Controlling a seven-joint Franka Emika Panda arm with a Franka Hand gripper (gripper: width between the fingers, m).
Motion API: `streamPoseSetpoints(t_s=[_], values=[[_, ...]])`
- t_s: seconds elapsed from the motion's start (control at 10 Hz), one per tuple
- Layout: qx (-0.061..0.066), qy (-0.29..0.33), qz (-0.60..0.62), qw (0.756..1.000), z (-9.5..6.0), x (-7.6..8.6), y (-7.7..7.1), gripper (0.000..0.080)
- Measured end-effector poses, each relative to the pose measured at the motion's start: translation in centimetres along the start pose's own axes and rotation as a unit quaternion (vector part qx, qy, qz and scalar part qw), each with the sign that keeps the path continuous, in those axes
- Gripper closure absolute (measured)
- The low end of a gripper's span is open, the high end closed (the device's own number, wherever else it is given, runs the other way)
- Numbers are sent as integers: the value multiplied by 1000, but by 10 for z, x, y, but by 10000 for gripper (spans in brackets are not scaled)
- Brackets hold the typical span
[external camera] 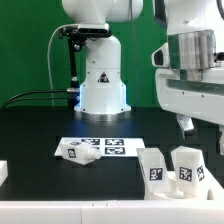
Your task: Assemble stool
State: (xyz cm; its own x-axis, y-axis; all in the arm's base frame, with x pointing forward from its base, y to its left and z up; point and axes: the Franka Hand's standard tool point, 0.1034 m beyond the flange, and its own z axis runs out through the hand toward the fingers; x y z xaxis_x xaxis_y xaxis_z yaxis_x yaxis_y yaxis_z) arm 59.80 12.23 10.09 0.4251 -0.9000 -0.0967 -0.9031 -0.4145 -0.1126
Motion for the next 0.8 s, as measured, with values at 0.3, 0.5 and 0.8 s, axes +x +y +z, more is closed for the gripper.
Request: streamPoseSetpoints(t_s=[0.3,0.5,0.8], values=[[-6,-1,-268,963,-9,3,-3,151],[4,16,-328,944,-8,3,-5,151],[-5,22,-428,903,-7,8,-3,151]])
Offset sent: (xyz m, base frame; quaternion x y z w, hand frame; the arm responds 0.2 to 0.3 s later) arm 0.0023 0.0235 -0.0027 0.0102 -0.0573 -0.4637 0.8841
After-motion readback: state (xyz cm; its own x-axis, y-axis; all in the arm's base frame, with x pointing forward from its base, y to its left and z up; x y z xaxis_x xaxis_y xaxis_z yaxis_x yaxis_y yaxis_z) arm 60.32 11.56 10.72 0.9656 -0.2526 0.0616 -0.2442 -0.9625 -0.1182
